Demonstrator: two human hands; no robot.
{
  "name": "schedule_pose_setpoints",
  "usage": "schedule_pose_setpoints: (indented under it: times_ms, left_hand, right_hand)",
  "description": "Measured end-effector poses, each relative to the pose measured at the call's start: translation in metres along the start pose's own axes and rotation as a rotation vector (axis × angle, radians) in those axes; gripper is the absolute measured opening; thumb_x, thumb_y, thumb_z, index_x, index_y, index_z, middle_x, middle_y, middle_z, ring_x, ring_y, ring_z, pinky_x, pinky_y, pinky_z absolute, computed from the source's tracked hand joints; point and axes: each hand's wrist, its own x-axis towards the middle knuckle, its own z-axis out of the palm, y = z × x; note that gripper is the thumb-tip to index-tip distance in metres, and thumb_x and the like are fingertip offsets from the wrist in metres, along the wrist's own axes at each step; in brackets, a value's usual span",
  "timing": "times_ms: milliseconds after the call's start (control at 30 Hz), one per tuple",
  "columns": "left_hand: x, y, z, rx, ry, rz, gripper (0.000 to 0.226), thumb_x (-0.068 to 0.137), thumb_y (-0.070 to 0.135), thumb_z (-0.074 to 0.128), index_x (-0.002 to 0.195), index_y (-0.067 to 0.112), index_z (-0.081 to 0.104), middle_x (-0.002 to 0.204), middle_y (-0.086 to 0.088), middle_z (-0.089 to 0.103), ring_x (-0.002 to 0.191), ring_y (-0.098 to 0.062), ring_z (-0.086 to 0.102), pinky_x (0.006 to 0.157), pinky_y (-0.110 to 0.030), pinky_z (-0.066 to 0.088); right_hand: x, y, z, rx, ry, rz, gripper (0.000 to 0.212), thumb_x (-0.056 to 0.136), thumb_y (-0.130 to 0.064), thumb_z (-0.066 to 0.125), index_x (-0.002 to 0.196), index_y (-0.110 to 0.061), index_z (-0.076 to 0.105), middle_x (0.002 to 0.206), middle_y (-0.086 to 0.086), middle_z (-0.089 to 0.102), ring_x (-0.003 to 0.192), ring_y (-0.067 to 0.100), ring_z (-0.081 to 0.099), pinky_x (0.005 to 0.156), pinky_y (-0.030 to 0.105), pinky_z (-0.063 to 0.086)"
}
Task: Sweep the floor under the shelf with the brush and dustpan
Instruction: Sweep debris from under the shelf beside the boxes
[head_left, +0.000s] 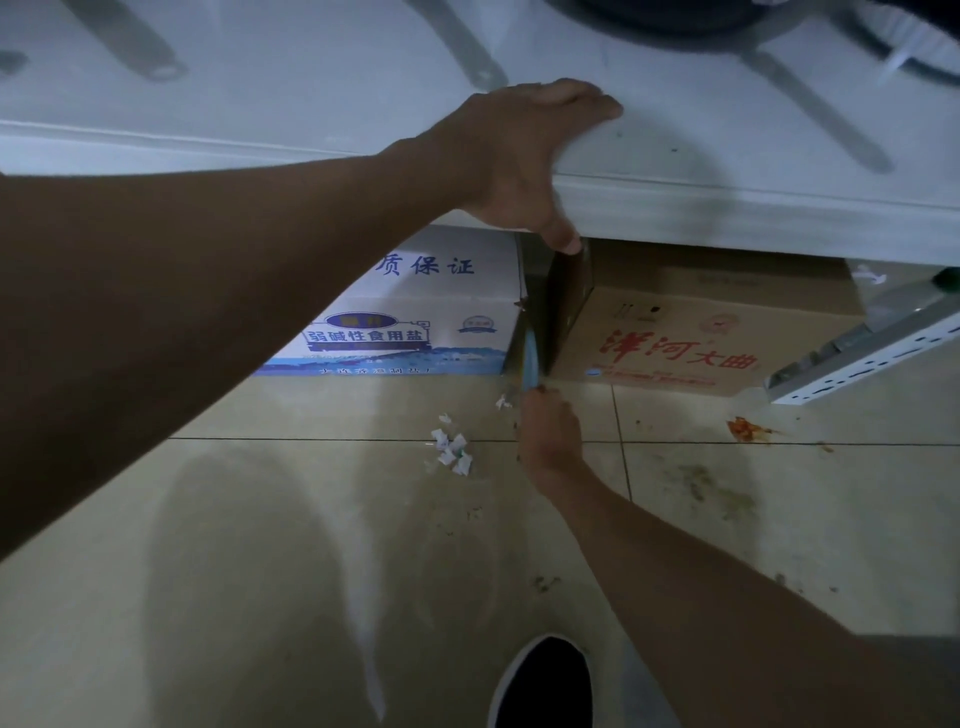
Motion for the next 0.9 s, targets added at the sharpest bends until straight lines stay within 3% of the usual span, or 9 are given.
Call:
schedule_pose_setpoints:
  times_ms: [167,300,500,667,900]
  left_hand:
    - [-0.001,0.002,-0.001,0.013,-0.004,-0.009,0.116,0.063,0.069,0.074,0.155,0.033,0.012,0.162,0.009,0.015,0.147,-0.022,0.020,0.115,-0.046,0.021]
    - [-0.002,0.002,-0.001,0.010,-0.007,-0.013,0.116,0.063,0.068,0.075,0.155,0.033,0.013,0.162,0.010,0.015,0.147,-0.022,0.020,0.115,-0.043,0.021]
    - [-0.002,0.002,0.000,-0.009,0.002,-0.014,0.115,0.065,0.065,0.075,0.155,0.032,0.013,0.162,0.008,0.014,0.148,-0.022,0.018,0.117,-0.046,0.020]
    - [0.000,-0.001,0.001,-0.021,0.003,-0.008,0.116,0.063,0.066,0.075,0.156,0.032,0.014,0.162,0.009,0.014,0.148,-0.018,0.017,0.119,-0.042,0.021]
    - [0.002,-0.003,0.004,-0.016,0.015,-0.001,0.116,0.065,0.065,0.075,0.156,0.031,0.013,0.163,0.008,0.012,0.148,-0.018,0.016,0.117,-0.039,0.018]
  right_hand:
    - [-0.022,0.004,0.001,0.016,-0.016,0.023,0.032,0.099,-0.006,0.041,0.129,-0.005,0.052,0.115,0.018,0.060,0.103,0.031,0.062,0.086,0.038,0.051]
    - [-0.026,0.004,-0.005,0.066,-0.001,0.080,0.025,0.097,-0.008,0.045,0.120,-0.003,0.054,0.116,0.016,0.058,0.106,0.030,0.059,0.085,0.035,0.048]
    - [0.004,-0.002,-0.029,0.091,0.091,0.014,0.023,0.097,-0.012,0.049,0.115,0.000,0.056,0.114,0.018,0.061,0.104,0.029,0.060,0.077,0.031,0.045]
    - [0.043,-0.013,-0.035,0.213,0.180,0.089,0.020,0.094,-0.009,0.054,0.110,0.001,0.060,0.110,0.019,0.063,0.100,0.030,0.062,0.080,0.033,0.051]
    - [0.064,-0.020,-0.017,0.265,0.132,0.116,0.018,0.095,-0.009,0.053,0.108,0.001,0.059,0.111,0.020,0.061,0.100,0.030,0.062,0.082,0.035,0.053]
